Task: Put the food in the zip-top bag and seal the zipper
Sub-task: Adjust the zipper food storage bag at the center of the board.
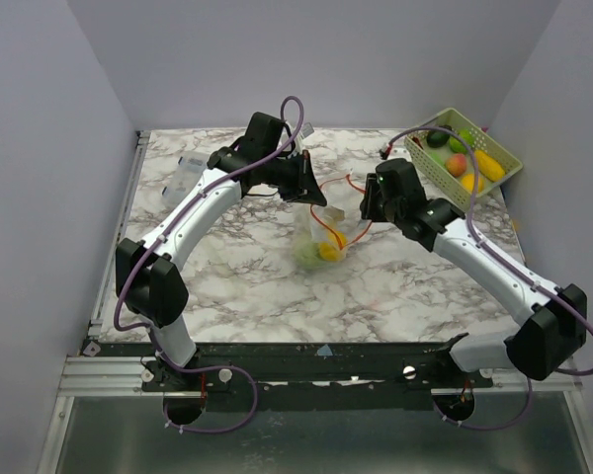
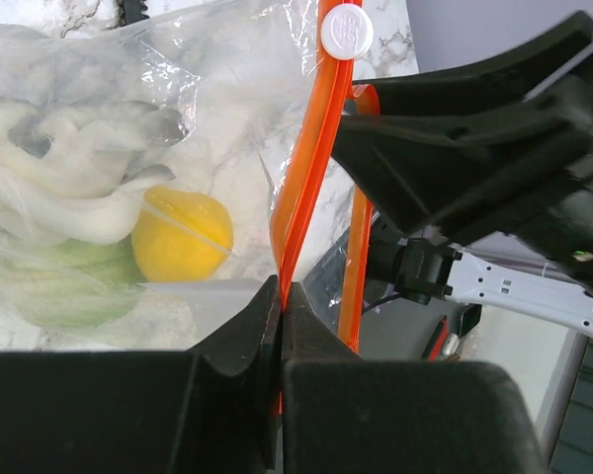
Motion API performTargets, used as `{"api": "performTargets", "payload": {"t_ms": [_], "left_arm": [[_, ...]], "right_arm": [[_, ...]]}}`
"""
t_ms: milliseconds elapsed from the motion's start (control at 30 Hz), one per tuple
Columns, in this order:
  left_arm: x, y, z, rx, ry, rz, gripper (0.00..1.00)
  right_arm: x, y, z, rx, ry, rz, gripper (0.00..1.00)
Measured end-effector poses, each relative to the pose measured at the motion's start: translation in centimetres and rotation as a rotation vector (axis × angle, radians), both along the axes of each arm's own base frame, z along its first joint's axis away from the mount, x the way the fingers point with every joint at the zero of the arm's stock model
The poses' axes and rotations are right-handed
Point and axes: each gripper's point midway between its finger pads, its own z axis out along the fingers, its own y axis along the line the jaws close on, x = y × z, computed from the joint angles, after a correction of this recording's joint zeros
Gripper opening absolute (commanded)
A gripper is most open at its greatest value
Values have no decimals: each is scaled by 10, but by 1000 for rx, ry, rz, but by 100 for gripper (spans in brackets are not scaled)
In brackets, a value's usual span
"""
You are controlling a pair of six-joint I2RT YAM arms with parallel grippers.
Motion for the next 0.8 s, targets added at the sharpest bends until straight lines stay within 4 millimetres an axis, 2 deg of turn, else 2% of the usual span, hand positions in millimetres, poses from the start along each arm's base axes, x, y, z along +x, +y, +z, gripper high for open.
{"api": "performTargets", "payload": {"t_ms": [67,133,200,300,333,433,567,667,733,800], "left_arm": [[0,0,0,-1,0,-1,0],[0,0,0,0,0,0,0],[1,1,0,6,-4,7,0],[6,4,-1,22,-17,32,0],[8,6,-1,24,-20,40,0],[12,11,-2,25,-24,58,0],[14,21,-13,41,-7,77,0],[15,24,-19,55,-8,77,0],[14,24,-18,55,-18,71,0],[14,25,-18,58,-29,65,0]], "right_arm": [[4,6,-12,-18,31,20,12],[8,15,-17,-20,54,53,1],[9,26,-9,9,52,87,1],[6,48,21,110,13,154,1],[4,54,30,146,-4,176,3],[-3,66,45,230,-26,215,18],[-4,70,40,247,-2,218,45],[-4,69,38,229,11,214,58],[0,68,50,219,-7,206,64],[9,67,74,217,-58,192,65]]}}
